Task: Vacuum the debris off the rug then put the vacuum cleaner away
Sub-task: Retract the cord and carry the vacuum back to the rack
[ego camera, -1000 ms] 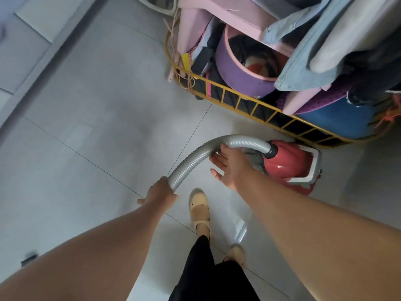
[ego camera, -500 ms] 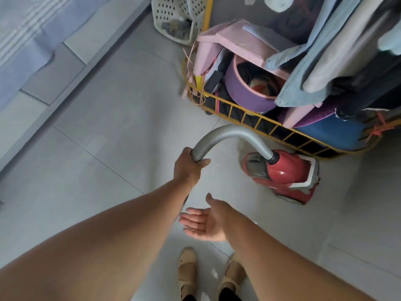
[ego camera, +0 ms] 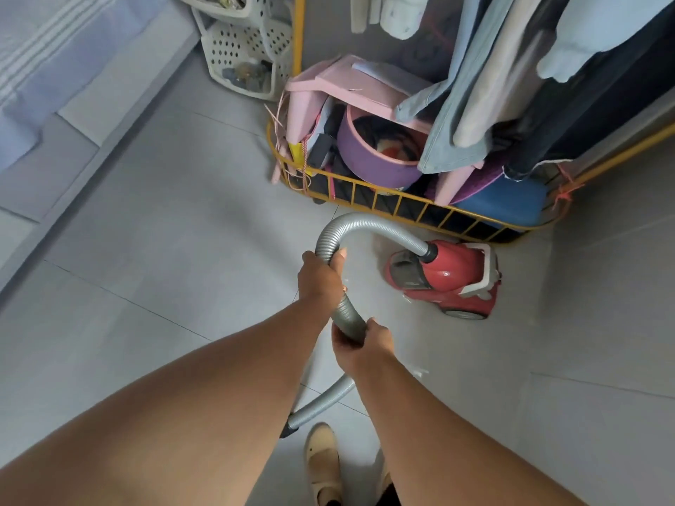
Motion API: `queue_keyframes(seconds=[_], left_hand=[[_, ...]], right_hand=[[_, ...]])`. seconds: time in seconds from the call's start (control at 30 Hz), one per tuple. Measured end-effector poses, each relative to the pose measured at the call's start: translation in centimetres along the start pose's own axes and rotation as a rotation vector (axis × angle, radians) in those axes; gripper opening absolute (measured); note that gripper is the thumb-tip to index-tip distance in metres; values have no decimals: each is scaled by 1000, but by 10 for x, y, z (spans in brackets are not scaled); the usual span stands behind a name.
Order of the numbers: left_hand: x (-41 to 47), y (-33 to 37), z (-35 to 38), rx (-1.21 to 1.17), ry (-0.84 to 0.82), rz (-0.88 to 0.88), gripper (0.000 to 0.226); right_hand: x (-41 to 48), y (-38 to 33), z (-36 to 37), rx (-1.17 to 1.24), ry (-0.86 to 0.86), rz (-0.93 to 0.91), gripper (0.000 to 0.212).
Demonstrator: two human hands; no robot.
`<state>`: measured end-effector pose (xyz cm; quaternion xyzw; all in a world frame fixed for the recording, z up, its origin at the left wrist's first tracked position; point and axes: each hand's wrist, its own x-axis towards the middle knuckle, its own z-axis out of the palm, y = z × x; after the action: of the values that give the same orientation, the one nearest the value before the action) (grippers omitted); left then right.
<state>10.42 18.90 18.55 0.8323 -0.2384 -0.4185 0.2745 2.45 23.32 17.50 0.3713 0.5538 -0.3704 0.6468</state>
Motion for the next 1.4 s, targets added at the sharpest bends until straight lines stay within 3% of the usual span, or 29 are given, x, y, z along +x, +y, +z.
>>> queue_keyframes(seconds=[0.17, 0.47, 0.6, 0.7, 0.8, 0.83, 0.9, 1.0, 1.07, 1.17, 1.27, 1.4], left_hand=[[4, 20, 8, 10, 43, -130, 54], [14, 6, 8, -28, 79, -288, 54], [12, 5, 11, 64, 120, -270, 53], [3, 9, 19, 296, 143, -224, 41], [-13, 16, 29, 816, 175, 130, 41], [-20, 23, 35, 876, 151, 288, 42], [-36, 38, 56, 854, -56, 462, 34], [-68, 53, 93, 712, -478, 444, 38], [-84, 56, 111, 774, -613, 406, 49], [-99, 60, 119, 811, -600, 417, 61], [-105, 64, 107, 719, -589, 452, 57], [-105, 64, 81, 670, -621, 481, 52]], right_hand=[[2, -48, -4, -24, -21, -189, 31], [-24, -135, -27, -40, 23, -316, 37], [-35, -156, -35, -39, 15, -398, 22], [-36, -163, -35, 9, -8, -400, 20], [-36, -164, -41, -11, -60, -356, 23], [-38, -162, -43, -16, -90, -328, 24], [-41, -158, -46, -36, -128, -291, 25], [-45, -157, -46, -166, -130, -317, 22], [-48, -163, -47, -190, -108, -339, 22], [-56, -178, -51, -220, -83, -389, 33], [-64, -196, -52, -134, -117, -405, 43], [-86, -221, -55, -47, -103, -468, 35]])
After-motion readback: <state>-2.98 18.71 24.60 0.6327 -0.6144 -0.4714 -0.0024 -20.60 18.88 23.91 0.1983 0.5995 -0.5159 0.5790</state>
